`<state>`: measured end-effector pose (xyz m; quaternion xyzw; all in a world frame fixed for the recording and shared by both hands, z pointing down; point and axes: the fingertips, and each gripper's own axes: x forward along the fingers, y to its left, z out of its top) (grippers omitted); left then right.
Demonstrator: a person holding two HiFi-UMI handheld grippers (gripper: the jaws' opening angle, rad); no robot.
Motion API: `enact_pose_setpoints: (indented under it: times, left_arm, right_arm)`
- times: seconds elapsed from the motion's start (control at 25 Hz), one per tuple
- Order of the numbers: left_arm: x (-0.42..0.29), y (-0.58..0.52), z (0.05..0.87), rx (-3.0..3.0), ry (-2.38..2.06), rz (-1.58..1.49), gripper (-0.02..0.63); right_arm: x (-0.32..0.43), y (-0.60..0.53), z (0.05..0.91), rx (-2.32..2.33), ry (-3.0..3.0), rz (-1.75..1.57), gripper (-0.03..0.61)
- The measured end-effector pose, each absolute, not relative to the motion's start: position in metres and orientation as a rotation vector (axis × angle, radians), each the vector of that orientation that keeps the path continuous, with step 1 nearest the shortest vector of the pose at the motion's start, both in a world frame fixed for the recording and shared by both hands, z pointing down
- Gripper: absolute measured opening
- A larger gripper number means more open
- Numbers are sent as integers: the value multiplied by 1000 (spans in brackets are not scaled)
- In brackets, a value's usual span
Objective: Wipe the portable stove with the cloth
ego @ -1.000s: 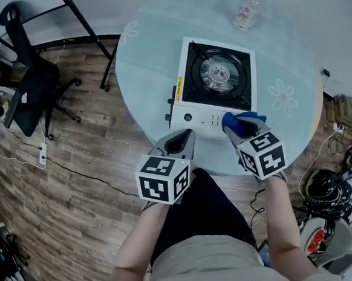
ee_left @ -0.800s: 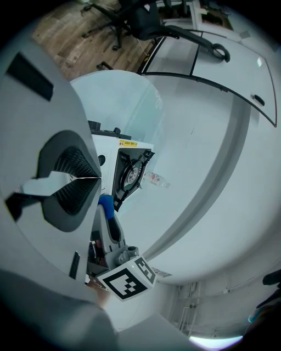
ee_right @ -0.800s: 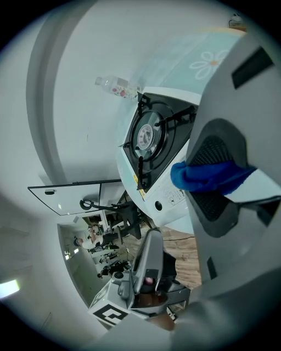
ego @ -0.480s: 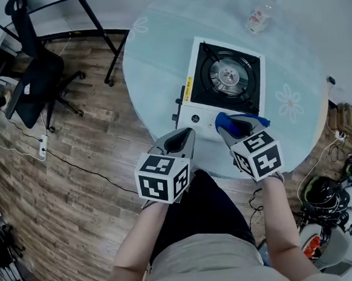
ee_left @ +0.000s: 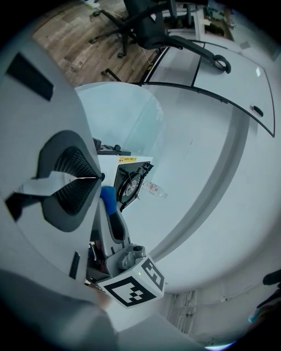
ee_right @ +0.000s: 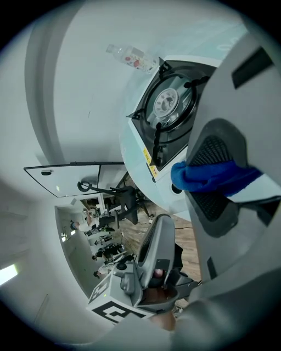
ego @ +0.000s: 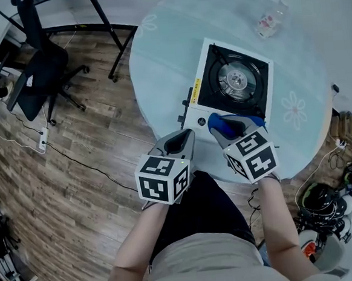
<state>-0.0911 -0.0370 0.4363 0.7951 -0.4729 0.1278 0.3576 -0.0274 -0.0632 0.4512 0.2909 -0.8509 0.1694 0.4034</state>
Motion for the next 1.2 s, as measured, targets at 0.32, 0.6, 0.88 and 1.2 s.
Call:
enact_pose_setpoints:
  times: [0.32, 0.6, 0.88, 1.2]
  left_arm:
    - [-103, -43, 442, 2022, -1254, 317, 18]
    - [-112, -42, 445, 1993, -1272, 310, 18]
    - [-122, -44, 447, 1978, -1296, 309, 18]
    - [-127, -47, 448, 1964, -1312, 308, 18]
  right_arm:
    - [-52, -66, 452, 650, -2173, 399, 123]
    - [-79, -64, 455, 541, -2189, 330, 123]
    - [-87, -60, 457, 522, -2187, 300, 124]
    - [-93, -63, 456, 518, -2169, 184, 124]
